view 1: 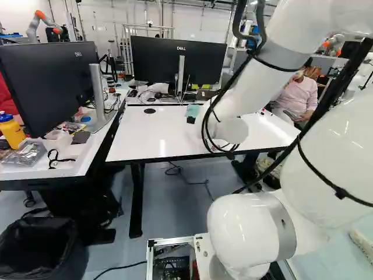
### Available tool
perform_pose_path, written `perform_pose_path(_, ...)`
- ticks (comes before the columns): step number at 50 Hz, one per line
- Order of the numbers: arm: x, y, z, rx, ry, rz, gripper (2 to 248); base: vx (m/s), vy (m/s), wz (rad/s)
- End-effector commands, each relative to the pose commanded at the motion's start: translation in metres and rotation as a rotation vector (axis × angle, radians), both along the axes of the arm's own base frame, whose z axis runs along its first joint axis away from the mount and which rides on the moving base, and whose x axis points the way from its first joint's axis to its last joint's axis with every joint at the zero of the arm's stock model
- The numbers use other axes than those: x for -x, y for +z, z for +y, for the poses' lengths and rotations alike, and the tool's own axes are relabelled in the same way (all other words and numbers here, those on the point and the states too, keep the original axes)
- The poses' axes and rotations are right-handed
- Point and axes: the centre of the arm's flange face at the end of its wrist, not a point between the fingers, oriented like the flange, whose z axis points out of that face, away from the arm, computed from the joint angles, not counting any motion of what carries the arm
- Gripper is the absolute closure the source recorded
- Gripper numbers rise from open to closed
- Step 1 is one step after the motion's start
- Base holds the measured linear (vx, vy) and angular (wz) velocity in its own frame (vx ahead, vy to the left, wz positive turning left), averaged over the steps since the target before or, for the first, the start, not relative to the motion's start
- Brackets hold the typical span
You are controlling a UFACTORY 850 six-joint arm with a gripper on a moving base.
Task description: Clean the table with the green towel
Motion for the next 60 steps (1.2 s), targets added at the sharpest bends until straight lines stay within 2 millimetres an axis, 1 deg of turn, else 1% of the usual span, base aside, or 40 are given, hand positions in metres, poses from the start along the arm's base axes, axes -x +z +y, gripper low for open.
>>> perform_pose_path(14, 0.027, -0.012, 0.002, 0.0, 0.006, -0.026, 3, 0.0, 0.0, 0.0)
perform_pose_path(30, 0.049, -0.021, 0.003, 0.0, 0.01, -0.046, 3, 0.0, 0.0, 0.0)
perform_pose_path(45, 0.06, -0.026, 0.004, 0.0, 0.012, -0.057, 3, 0.0, 0.0, 0.0)
perform_pose_path(60, 0.063, -0.027, 0.004, 0.0, 0.013, -0.06, 3, 0.0, 0.0, 0.0)
